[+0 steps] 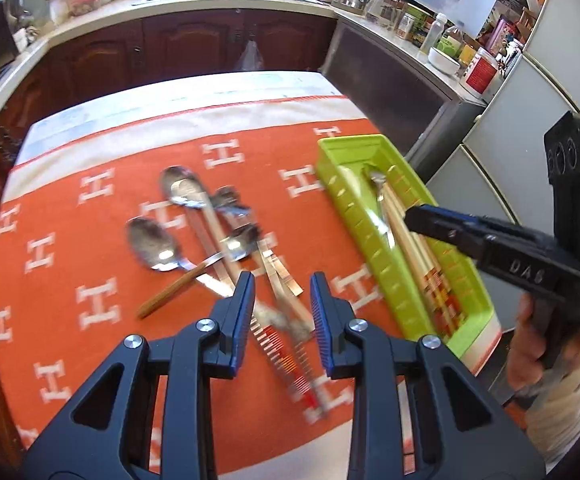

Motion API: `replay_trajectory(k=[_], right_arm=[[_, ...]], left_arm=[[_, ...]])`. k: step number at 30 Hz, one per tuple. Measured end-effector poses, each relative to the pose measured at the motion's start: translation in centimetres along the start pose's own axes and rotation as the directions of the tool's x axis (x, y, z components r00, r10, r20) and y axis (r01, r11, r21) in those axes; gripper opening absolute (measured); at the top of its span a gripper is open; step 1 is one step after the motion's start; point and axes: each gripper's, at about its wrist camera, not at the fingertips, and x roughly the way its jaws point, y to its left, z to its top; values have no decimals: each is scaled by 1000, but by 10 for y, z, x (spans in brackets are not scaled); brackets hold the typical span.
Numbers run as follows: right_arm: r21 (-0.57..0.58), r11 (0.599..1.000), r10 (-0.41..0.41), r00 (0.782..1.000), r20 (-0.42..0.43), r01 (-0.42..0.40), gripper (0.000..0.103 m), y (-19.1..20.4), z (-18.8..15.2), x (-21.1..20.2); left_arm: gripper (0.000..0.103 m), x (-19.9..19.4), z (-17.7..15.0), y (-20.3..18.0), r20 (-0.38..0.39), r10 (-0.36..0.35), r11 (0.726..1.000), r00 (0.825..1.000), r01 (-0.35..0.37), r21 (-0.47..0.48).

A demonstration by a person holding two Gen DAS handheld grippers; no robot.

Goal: Organize utensils
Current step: 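Return both tools to the pile and grasp a steel spoon with the left tool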

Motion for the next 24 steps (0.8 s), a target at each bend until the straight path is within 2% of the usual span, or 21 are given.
replay_trajectory(k=[5,10,15,24], right_arm=[[-50,998,24,1000,-13,-25,22,38,-12,-5],[-75,996,37,998,-40,-40,22,68,-27,4],[-86,995,40,995,-87,-47,21,81,-42,28],[-73,994,71,984,-160,-84,12,83,-49,85]], left_arm=[[25,-23,-21,33,24,47,999,999,-47,8],[25,-22,-31,53,17,59,998,998,-60,27],[25,3,-30,60,-3,79,994,997,-78,76],[25,62,-17,75,-67,97,990,993,-89,114]])
